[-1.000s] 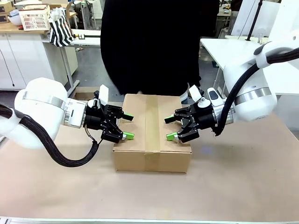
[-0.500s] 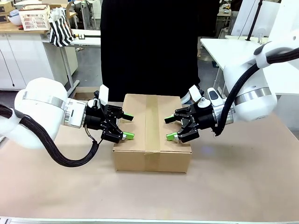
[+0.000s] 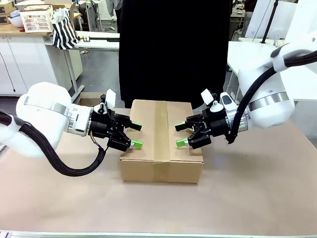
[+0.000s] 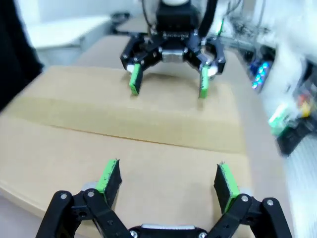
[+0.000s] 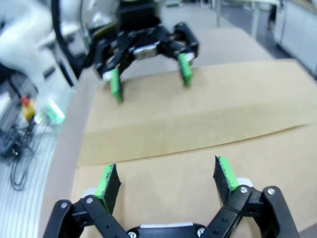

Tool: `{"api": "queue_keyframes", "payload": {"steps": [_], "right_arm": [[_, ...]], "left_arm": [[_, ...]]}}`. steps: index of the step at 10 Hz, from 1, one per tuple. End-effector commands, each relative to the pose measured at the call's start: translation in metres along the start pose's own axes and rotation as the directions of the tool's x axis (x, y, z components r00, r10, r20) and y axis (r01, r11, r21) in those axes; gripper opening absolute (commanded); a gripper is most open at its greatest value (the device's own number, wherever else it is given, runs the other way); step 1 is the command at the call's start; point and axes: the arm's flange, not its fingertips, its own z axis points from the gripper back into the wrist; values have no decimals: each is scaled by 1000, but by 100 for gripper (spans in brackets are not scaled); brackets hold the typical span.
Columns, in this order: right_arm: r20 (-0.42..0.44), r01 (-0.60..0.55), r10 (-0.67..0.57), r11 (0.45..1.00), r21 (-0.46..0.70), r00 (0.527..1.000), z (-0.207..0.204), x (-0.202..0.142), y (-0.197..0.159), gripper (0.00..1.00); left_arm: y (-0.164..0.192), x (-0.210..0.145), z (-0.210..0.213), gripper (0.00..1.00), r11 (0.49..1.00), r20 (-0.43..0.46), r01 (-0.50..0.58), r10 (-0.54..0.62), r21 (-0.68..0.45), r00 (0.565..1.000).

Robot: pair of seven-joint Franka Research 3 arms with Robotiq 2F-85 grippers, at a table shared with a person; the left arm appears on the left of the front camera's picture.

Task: Pack the gift set into the box.
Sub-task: Press and hold the closed box until the human finishes sealing it.

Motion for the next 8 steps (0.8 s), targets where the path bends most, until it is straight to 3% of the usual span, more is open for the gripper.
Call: {"api": "queue_keyframes", "payload": {"steps": [1, 2, 4, 5, 6, 8], "right_arm": [[70, 285, -284, 959, -2, 956, 32, 31, 21, 100], [92, 388, -389, 921, 28, 917, 48, 40, 31, 100], [101, 529, -530, 848, 36, 842, 76, 50, 56, 100], [61, 608, -609, 793, 34, 791, 89, 46, 72, 100], [16, 673, -673, 739, -4, 739, 104, 36, 88, 100], [170, 754, -743, 657, 3, 647, 145, 3, 118, 100]], "left_arm": [[-1, 35, 35, 100, 912, 104, -382, 398, -147, 911], [-8, 42, 52, 100, 829, 128, -533, 555, -171, 822], [-15, 45, 84, 100, 735, 182, -649, 678, -197, 712], [-21, 39, 101, 100, 671, 187, -718, 742, -187, 644], [-29, 27, 118, 100, 591, 98, -784, 806, -189, 584], [-51, -2, 158, 100, 389, 0, -899, 918, -203, 397]]}}
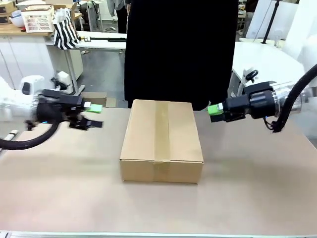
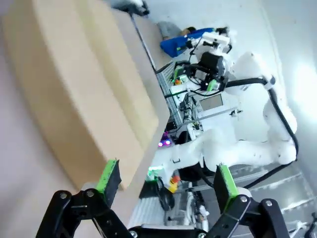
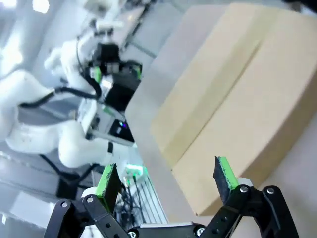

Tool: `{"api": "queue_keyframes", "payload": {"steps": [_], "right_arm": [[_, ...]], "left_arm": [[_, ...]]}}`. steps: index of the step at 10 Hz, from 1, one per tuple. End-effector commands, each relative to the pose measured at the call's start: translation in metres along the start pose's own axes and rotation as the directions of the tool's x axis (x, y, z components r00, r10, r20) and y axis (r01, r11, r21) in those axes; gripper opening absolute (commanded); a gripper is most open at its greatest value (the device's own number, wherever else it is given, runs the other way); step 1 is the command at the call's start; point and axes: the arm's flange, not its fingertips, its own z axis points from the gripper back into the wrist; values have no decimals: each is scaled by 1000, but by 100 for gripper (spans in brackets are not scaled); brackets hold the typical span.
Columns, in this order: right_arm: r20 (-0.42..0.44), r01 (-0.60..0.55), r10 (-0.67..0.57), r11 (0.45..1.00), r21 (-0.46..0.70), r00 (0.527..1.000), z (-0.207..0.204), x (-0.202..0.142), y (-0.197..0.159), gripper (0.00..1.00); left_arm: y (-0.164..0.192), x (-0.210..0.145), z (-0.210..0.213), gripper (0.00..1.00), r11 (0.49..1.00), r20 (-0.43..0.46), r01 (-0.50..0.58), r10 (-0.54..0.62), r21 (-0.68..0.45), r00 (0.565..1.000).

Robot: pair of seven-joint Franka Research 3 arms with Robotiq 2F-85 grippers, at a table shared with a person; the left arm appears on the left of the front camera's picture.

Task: Pack the gift set into the box.
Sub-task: Press and hold the closed box until the human finishes sealing it.

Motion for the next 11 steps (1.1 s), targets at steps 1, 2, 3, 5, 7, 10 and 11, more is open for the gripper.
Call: {"api": "queue_keyframes", "payload": {"steps": [1, 2, 3, 5, 7, 10, 11], "right_arm": [[222, 104, -111, 994, 43, 969, 64, -104, 11, 100], [320, 140, -160, 987, 84, 934, 89, -125, -4, 100], [356, 181, -212, 976, 119, 910, 101, -138, -25, 100], [268, 165, -171, 985, 47, 948, 102, -3, -49, 100], [268, 165, -171, 985, 47, 948, 102, -3, -49, 100], [268, 165, -171, 985, 47, 948, 102, -3, -49, 100], [268, 165, -171, 985, 47, 948, 102, -3, -49, 100]], "left_arm": [[-14, -51, 42, 100, 988, -15, -151, 150, -44, 989], [-14, -59, 60, 100, 990, 36, -120, 123, -69, 992], [-10, -63, 73, 100, 993, 101, -89, 98, -82, 990], [10, -13, 47, 100, 992, 0, -125, 125, -24, 992], [10, -13, 47, 100, 992, 0, -125, 125, -24, 992], [10, -13, 47, 100, 992, 0, -125, 125, -24, 992], [10, -13, 47, 100, 992, 0, -125, 125, -24, 992]]}}
